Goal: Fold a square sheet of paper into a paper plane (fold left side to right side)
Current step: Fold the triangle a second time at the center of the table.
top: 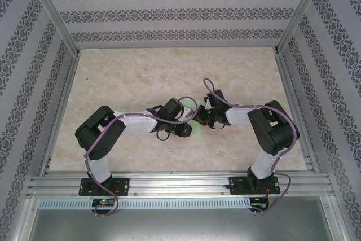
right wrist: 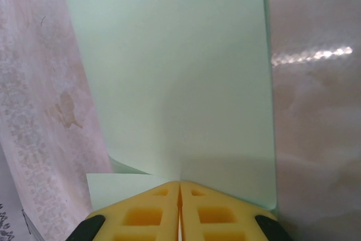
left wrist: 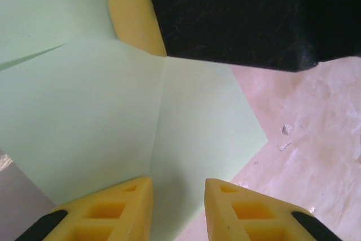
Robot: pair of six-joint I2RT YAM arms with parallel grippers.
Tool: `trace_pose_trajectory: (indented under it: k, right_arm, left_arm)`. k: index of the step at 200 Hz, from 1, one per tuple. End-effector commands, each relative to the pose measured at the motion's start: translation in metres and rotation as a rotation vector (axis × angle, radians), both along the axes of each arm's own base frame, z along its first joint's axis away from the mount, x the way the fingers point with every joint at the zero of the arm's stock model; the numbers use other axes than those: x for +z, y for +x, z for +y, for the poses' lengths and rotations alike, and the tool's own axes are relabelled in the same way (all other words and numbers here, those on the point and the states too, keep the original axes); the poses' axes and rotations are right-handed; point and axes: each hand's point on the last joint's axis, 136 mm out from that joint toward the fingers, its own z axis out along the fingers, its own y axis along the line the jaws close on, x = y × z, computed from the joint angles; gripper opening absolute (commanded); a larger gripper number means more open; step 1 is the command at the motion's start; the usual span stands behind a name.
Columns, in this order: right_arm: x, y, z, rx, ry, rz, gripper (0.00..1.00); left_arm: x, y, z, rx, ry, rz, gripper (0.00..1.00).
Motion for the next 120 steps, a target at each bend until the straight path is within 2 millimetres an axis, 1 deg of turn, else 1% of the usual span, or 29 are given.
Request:
trace_pose_trajectory:
  k: [1, 21, 66, 120]
  right_arm:
    - [-0.037, -0.028, -0.02, 0.0, -0.136, 0.119, 0.1]
    - [-0.037, -0.027, -0.02, 0.002, -0.138, 0.118, 0.1]
    - [-0.036, -0.027, -0.02, 0.004, -0.138, 0.118, 0.1]
    - [-0.036, -0.026, -0.021, 0.004, -0.143, 0.119, 0.1]
  left_arm:
    - [-0.011, -0.004, 0.004, -0.006, 0.047, 0.003, 0.32]
    - [-0.01, -0.004, 0.003, -0.009, 0.035, 0.006, 0.32]
    - [-0.012, -0.013, 0.0, -0.033, 0.022, 0.018, 0.32]
    - [-0.024, -0.026, 0.013, -0.016, 0.049, 0.045, 0.29]
